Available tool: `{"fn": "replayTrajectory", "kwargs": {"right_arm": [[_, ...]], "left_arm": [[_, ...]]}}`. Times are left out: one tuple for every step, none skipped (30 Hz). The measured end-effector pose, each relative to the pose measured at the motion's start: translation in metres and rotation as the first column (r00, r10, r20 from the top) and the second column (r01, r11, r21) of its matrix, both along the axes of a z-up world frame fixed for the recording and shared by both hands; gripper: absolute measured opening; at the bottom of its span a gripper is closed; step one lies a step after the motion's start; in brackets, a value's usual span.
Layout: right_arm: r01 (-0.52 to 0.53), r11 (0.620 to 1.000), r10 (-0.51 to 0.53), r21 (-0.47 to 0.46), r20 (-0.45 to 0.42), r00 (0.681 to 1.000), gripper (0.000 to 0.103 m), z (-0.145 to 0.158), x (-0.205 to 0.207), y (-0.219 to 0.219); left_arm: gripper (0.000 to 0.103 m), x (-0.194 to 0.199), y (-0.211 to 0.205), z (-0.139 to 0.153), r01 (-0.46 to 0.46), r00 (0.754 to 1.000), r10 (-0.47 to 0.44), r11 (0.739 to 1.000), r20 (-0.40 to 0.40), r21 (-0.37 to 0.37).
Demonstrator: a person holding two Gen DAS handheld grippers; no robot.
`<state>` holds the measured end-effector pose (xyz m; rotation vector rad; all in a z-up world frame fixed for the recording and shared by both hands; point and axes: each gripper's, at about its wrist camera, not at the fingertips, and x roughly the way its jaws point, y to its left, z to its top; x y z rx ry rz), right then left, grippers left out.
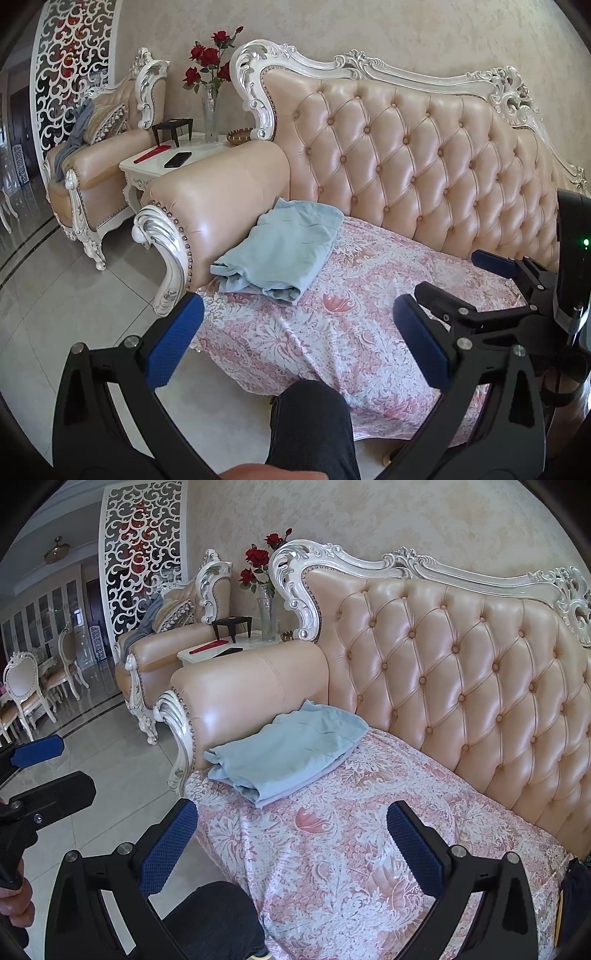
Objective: Fold clothes
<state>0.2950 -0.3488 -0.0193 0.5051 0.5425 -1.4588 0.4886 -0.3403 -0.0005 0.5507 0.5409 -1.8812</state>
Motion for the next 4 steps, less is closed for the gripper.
{"fn": "replayTrajectory", "kwargs": {"right_arm": [[0.000, 1.000, 0.000, 0.000, 0.002, 1.000, 0.103, -0.0001, -0.0003, 0.0000], [0.001, 1.000, -0.001, 0.000, 0.003, 1.000, 0.103, -0.0002, -0.0006, 0.0001], [0.001, 1.000, -0.001, 0.000, 0.005, 1.000, 0.103, -0.0003, -0.0009, 0.0001], [0.002, 1.000, -0.002, 0.000, 0.005, 1.000, 0.103, -0.0005, -0.0011, 0.0001]], "left_arm": [[0.103, -0.0003, 0.0002, 0.0004, 0.002, 1.000, -0.002, 1.000, 0.000, -0.002], [0.103, -0.0005, 0.0003, 0.0007, 0.004, 1.000, -0.004, 1.000, 0.000, -0.003], [0.103, -0.0007, 0.0004, 0.0011, 0.006, 1.000, -0.006, 1.000, -0.001, -0.005], [0.103, -0.0009, 0.0005, 0.0015, 0.008, 1.000, -0.008, 1.000, -0.001, -0.006]]}}
